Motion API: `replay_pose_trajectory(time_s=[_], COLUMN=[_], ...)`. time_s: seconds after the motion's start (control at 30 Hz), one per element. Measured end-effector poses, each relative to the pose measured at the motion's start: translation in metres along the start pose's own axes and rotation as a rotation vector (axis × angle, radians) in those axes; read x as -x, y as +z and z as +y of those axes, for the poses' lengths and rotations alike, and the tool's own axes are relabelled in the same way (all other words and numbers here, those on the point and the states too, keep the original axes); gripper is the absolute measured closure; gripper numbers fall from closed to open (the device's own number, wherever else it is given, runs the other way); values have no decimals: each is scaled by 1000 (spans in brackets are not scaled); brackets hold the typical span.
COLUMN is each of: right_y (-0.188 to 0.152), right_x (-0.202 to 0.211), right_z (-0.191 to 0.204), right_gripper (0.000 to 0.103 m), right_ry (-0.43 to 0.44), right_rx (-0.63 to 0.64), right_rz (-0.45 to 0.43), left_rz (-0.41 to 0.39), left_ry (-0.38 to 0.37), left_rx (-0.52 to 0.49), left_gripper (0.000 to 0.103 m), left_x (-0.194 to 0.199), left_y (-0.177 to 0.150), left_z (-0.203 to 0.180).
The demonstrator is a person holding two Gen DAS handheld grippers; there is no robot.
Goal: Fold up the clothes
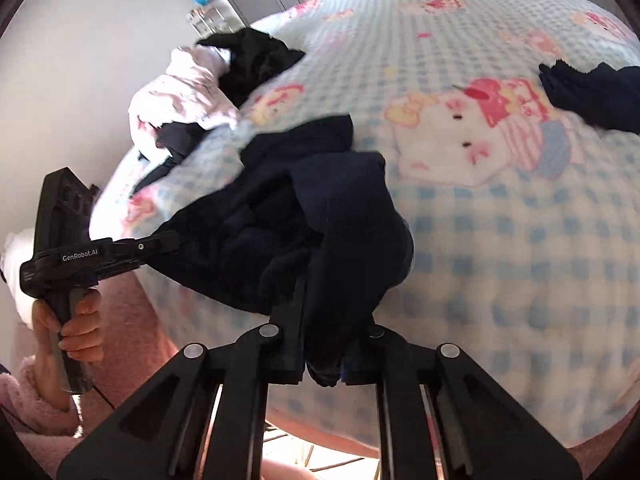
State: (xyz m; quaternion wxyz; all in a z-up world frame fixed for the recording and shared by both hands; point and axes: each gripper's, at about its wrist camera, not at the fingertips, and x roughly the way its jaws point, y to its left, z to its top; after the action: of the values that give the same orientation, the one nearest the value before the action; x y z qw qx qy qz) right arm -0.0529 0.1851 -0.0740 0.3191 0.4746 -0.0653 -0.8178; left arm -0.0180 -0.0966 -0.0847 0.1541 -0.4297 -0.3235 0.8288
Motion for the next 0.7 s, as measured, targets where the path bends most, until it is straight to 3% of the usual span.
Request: replay_pose_trajectory(time_s=[0.1,0.17,0.2,0.23,0.3,0.4,0.47,0.57,0.7], right_y=[11,17,20,23,28,39,74,129,161], right_x=[45,47,48,48,50,53,68,128,190], right_z=[7,-2,-6,-11,-20,-34,-38,-14,19], right_gripper=[94,94,94,94,94,94,94,94,93], right_ry=[66,36,20,5,-26,-68,-79,-115,-175], right_rx=[-21,-40,-50,-60,-79,-107,-81,42,109], right_rz=[-122,-122,-122,-121,-121,-122,-163,-340,-508], left_rz=[-69,-79,-70,-58,14,60,-53,-223,-357], left_ry=[-73,-146,-148,-140,-28,19,-49,-135,-148], left_rx=[-73,-68,-65,-62,-44,-9,-88,-198,-240], left_gripper=[94,94,93,93,93,94,94,93,93], left_x=[25,32,29,24,-5,-38,-10,35,86], left_y=[9,13,14,17,26,64,98,142,159], left_z=[-32,-40,-40,-41,-33,-40,-79,-137,-176])
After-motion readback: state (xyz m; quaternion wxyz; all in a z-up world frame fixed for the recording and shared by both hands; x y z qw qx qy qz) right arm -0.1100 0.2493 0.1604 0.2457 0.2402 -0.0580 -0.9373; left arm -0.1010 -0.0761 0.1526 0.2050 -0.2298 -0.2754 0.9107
